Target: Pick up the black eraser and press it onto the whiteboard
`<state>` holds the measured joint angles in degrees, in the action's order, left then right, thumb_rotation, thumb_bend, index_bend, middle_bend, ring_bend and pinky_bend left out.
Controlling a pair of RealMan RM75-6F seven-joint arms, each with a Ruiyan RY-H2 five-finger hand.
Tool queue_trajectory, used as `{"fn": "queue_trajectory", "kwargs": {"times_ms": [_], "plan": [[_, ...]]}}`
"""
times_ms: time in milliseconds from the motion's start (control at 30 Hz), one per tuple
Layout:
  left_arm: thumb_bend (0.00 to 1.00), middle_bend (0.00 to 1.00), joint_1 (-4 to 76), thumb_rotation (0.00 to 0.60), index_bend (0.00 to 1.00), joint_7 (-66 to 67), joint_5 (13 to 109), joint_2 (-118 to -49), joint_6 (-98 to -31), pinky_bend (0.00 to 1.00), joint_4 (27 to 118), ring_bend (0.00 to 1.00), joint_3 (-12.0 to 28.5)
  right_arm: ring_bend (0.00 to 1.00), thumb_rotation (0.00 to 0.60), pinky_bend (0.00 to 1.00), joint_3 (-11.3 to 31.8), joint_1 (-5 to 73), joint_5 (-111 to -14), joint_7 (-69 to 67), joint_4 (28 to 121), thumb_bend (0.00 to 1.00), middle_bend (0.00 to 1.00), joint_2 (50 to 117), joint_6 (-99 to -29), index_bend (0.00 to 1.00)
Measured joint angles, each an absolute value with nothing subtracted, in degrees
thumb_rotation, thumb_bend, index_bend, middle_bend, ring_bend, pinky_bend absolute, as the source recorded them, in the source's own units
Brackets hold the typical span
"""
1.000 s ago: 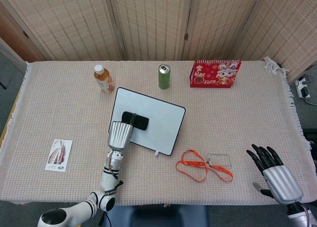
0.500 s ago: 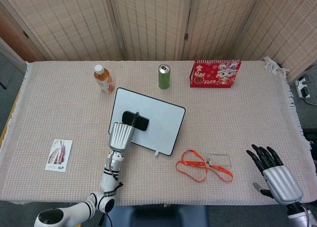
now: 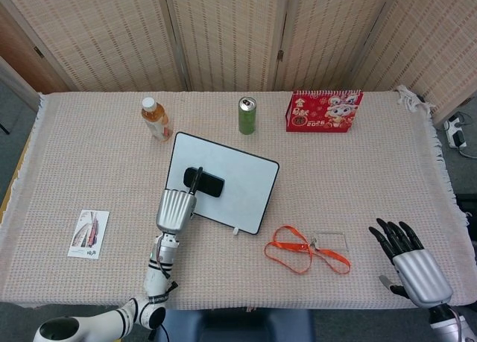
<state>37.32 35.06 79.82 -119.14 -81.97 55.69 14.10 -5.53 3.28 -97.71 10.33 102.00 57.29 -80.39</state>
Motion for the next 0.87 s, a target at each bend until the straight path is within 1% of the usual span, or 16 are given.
{"fn": "queue_trajectory", "kwargs": {"times_ms": [133, 200, 233, 267, 300, 333, 367, 400, 433, 467, 500, 567, 600, 633, 733, 867], "plan": [[0.44, 1.0, 33.8, 0.6, 0.05, 35.6, 81.0, -113.8, -84.0, 1.0, 63.0, 0.98, 11.1, 0.0, 0.6, 0.0, -5.5, 3.4, -97.5, 11.2, 102.1, 0.26, 0.0, 57.6, -80.0, 0.0], [0.44, 1.0, 31.2, 0.6, 0.05, 35.2, 82.1, -109.8, -85.7, 0.99, 67.3, 0.91, 8.7, 0.0, 0.6, 0.0, -5.5, 3.4, -97.4, 11.4, 102.2, 0.26, 0.0, 57.7, -79.8, 0.0], [0.43, 0.99, 30.0, 0.6, 0.06, 34.8, 82.7, -107.9, -86.5, 0.96, 69.1, 0.85, 7.5, 0.0, 0.6, 0.0, -5.5, 3.5, -97.2, 11.6, 102.2, 0.26, 0.0, 57.8, -79.6, 0.0], [0.43, 0.92, 28.7, 0.6, 0.06, 34.4, 83.2, -106.0, -87.4, 0.88, 71.0, 0.75, 6.2, 0.0, 0.6, 0.0, -5.5, 3.5, -97.2, 11.7, 102.2, 0.26, 0.0, 57.9, -79.5, 0.0], [0.42, 0.8, 26.8, 0.6, 0.06, 33.9, 83.9, -103.2, -88.5, 0.77, 73.6, 0.64, 4.4, 0.0, 0.6, 0.0, -5.5, 3.5, -97.2, 11.9, 102.2, 0.26, 0.0, 57.9, -79.4, 0.0], [0.4, 0.7, 25.4, 0.6, 0.05, 33.5, 84.3, -101.1, -89.3, 0.68, 75.5, 0.55, 2.8, 0.0, 0.6, 0.0, -5.5, 3.6, -97.0, 12.1, 102.2, 0.26, 0.0, 58.0, -79.3, 0.0], [0.38, 0.54, 23.9, 0.6, 0.02, 33.2, 84.6, -98.9, -90.0, 0.51, 77.5, 0.41, 1.3, 0.0, 0.6, 0.0, -5.4, 3.6, -96.9, 12.3, 102.2, 0.26, 0.0, 58.1, -79.2, 0.0], [0.35, 0.41, 21.9, 0.6, 0.01, 32.9, 85.0, -95.9, -91.0, 0.38, 80.2, 0.31, -0.7, 0.0, 0.6, 0.0, -5.4, 3.6, -96.8, 12.5, 102.2, 0.26, 0.0, 58.2, -79.0, 0.0], [0.34, 0.35, 20.3, 0.6, 0.0, 32.6, 85.2, -93.7, -91.9, 0.32, 82.2, 0.25, -2.2, 0.0, 0.6, 0.0, -5.4, 3.7, -96.6, 12.8, 102.2, 0.26, 0.0, 58.4, -78.8, 0.0], [0.32, 0.25, 18.7, 0.6, 0.0, 32.2, 85.4, -91.4, -92.9, 0.24, 84.2, 0.16, -3.6, 0.0, 0.6, 0.0, -5.3, 3.8, -96.4, 13.0, 102.3, 0.26, 0.0, 58.5, -78.6, 0.0], [0.3, 0.19, 16.3, 0.6, 0.0, 31.3, 85.7, -88.4, -94.5, 0.18, 86.8, 0.1, -5.4, 0.0, 0.6, 0.0, -5.3, 3.8, -96.3, 13.3, 102.3, 0.26, 0.0, 58.6, -78.4, 0.0], [0.28, 0.1, 12.6, 0.6, 0.0, 29.2, 85.9, -84.4, -97.3, 0.1, 89.9, 0.02, -7.6, 0.0, 0.6, 0.0, -5.3, 3.9, -95.9, 14.0, 102.3, 0.26, 0.0, 58.9, -78.0, 0.0], [0.27, 0.07, 10.5, 0.6, 0.0, 27.6, 85.9, -82.2, -99.1, 0.06, 91.3, 0.0, -8.7, 0.0, 0.6, 0.0, -5.3, 4.0, -95.8, 14.2, 102.4, 0.26, 0.0, 59.0, -77.8, 0.0], [0.26, 0.06, 9.2, 0.6, 0.0, 26.6, 85.8, -80.8, -100.1, 0.05, 92.2, 0.0, -9.4, 0.0, 0.6, 0.0, -5.3, 4.0, -95.8, 14.5, 102.4, 0.26, 0.0, 59.2, -77.7, 0.0], [0.25, 0.05, 7.2, 0.6, 0.0, 25.3, 85.9, -77.3, -101.1, 0.03, 95.5, 0.0, -10.7, 0.0, 0.6, 0.0, -5.3, 4.2, -95.6, 14.9, 102.4, 0.26, 0.0, 59.4, -77.3, 0.0], [0.25, 0.05, 4.7, 0.6, 0.0, 25.5, 86.3, -74.2, -102.0, 0.02, 97.9, 0.0, -11.0, 0.0, 0.6, 0.0, -5.3, 4.1, -95.8, 14.4, 102.5, 0.26, 0.0, 59.1, -77.8, 0.0]]}}
